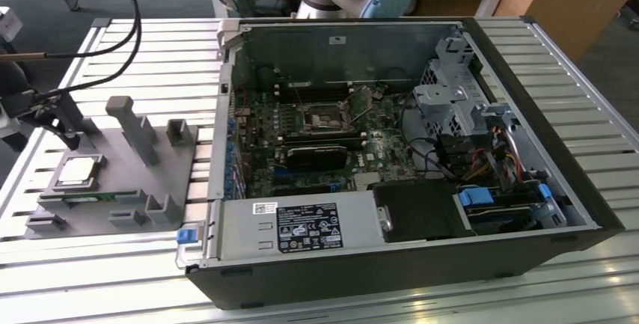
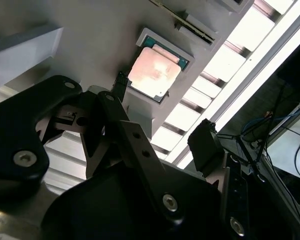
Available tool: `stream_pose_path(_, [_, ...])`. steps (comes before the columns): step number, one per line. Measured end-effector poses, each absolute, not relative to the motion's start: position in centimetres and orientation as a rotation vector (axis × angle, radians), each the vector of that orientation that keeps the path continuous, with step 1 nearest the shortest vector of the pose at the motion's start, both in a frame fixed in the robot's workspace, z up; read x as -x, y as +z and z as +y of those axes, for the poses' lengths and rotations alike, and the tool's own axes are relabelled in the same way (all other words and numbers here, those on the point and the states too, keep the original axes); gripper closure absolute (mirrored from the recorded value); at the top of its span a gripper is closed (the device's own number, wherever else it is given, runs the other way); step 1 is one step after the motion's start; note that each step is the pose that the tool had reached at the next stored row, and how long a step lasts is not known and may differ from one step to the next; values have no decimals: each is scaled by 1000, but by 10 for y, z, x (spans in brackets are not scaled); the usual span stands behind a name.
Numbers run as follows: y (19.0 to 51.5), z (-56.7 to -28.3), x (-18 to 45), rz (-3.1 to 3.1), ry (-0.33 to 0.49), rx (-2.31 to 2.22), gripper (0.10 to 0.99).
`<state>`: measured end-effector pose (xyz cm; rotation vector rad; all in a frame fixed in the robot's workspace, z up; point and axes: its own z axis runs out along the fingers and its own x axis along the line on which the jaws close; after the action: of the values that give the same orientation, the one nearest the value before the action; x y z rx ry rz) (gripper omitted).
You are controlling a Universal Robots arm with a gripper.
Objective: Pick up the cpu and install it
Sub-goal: 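Pick up the cpu and move it towards the insertion slot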
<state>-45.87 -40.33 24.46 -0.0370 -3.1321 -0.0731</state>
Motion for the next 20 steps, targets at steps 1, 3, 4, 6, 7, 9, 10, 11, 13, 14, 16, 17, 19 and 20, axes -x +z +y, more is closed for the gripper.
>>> stream_pose_path(1, [243,-404,459,-3132,-73,37,325])
stream_pose_path(3, [240,-404,459,-3132,-73,37,325])
stream_pose_path(4, [239,-404,459,-3132,-73,37,325])
stream_pose_path(6, [236,-405,459,-3132,-73,37,325])
stream_pose_path(7, [234,-405,459,-3132,-73,37,325])
stream_pose_path(9, [231,-405,458,-3132,-73,37,325])
stream_pose_path(10, [230,-405,458,-3132,-73,37,325])
stream_pose_path(11, [229,-405,458,-3132,-73,35,325])
stream_pose_path(13, [227,-405,458,-3132,-73,32,325])
stream_pose_path(14, [225,-405,458,-3132,-73,32,325])
stream_pose_path(16, [223,-405,457,-3132,-73,32,325])
stream_pose_path(17, [222,-405,457,-3132,-72,32,325])
stream_pose_path(19, [219,-405,457,-3132,-72,32,325])
stream_pose_path(20, [218,-405,456,-3132,-73,32,325])
